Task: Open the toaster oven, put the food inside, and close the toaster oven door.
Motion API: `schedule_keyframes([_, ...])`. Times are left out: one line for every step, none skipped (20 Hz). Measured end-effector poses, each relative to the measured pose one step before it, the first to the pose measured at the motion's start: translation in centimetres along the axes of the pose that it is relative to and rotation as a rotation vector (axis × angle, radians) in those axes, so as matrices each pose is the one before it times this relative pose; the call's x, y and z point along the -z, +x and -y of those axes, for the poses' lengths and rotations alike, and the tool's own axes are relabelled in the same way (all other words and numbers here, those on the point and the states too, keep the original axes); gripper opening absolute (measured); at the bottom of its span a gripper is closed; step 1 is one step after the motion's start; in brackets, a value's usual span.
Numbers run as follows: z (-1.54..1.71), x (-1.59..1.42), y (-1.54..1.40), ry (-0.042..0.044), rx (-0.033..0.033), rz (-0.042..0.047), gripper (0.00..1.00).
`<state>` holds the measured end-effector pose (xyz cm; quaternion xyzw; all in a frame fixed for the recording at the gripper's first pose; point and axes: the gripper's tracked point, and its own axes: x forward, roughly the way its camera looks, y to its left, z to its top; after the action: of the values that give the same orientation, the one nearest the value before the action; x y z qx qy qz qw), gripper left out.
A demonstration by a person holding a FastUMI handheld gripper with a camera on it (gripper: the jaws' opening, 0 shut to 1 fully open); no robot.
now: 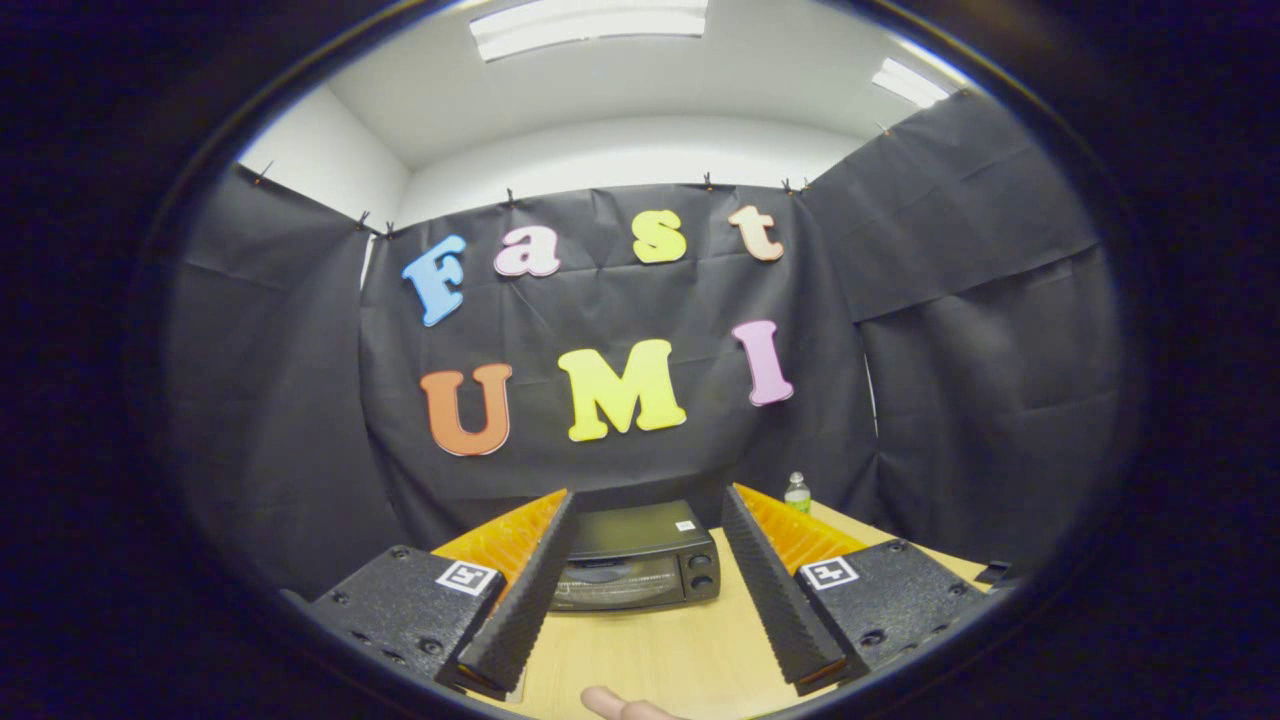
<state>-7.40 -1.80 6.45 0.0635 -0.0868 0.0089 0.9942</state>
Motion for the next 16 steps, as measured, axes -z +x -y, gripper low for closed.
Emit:
schedule_keyframes([0.333, -0.119, -0.214, -0.01798, 0.00194, 0.00392, 0.95])
schedule_keyframes([0.107, 0.089, -0.155, -0.01533, 0.00173, 0.00011, 0.95])
schedule_keyframes([-0.252, 0.084, -0.101, -0.00521, -0.00148, -0.00206, 0.95])
schedule_keyframes([-0.224, 0.221, 0.020, 0.00027, -0.00367, -0.00609, 0.95])
schedule_keyframes([-0.069, 0.366, 0.260, 0.00178, -0.00053, -0.00988, 0.95])
schedule_keyframes([0.082, 0.430, 0.200, 0.00110, 0.00700, -0.01875, 0.95])
schedule_keyframes([0.197, 0.512, 0.233, 0.00108, 0.00748, -0.01644, 0.95])
schedule_keyframes([-0.008, 0.177, 0.165, 0.00116, 0.00483, -0.00711, 0.95])
schedule_keyframes([-0.140, 0.037, 0.096, -0.00118, 0.00209, -0.00659, 0.95])
schedule_keyframes([-0.150, 0.056, -0.002, -0.00202, -0.00416, -0.00171, 0.95])
schedule_keyframes([-0.306, -0.068, -0.022, -0.00073, -0.00784, 0.00201, 0.95])
schedule_keyframes([-0.256, -0.049, -0.053, -0.00258, -0.00802, -0.00060, 0.95])
schedule_keyframes([-0.171, 0.129, 0.032, -0.00226, -0.00585, 0.00077, 0.95])
schedule_keyframes([-0.226, -0.064, -0.105, -0.00437, -0.00642, 0.00175, 0.95])
schedule_keyframes([-0.322, -0.048, 0.008, -0.00676, -0.00925, 0.00366, 0.95])
schedule_keyframes([-0.340, -0.071, -0.031, -0.00884, -0.00783, 0.00378, 0.95])
